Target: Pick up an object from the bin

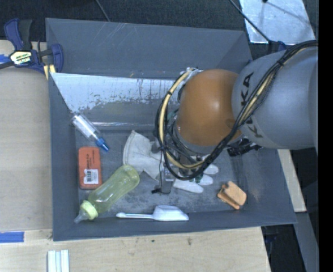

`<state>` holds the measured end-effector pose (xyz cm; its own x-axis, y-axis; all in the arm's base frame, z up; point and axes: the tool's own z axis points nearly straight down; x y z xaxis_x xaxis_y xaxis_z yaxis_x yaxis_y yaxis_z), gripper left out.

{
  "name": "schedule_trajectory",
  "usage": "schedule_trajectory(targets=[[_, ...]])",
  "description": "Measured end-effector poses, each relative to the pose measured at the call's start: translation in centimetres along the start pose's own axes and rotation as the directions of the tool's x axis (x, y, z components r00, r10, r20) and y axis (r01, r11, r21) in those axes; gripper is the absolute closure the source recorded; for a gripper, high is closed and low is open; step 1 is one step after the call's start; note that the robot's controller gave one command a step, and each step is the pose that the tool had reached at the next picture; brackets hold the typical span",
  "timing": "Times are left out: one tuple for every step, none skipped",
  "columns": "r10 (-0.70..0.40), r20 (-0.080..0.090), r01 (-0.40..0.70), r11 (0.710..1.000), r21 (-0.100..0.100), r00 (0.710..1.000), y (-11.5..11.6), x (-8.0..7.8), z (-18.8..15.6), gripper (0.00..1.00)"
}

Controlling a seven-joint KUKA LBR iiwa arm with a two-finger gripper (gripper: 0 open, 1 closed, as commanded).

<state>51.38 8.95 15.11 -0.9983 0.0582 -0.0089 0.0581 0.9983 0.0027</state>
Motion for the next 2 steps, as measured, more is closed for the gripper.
schedule_trajectory(targets=[[0.068, -0.014, -0.068, 0.998, 0.005, 0.998, -1.0, -1.4, 1.8, 0.00], [0.072, -0.002, -0.072, 0.997, 0.002, 0.997, -3.8, -2.7, 3.5, 0.00]])
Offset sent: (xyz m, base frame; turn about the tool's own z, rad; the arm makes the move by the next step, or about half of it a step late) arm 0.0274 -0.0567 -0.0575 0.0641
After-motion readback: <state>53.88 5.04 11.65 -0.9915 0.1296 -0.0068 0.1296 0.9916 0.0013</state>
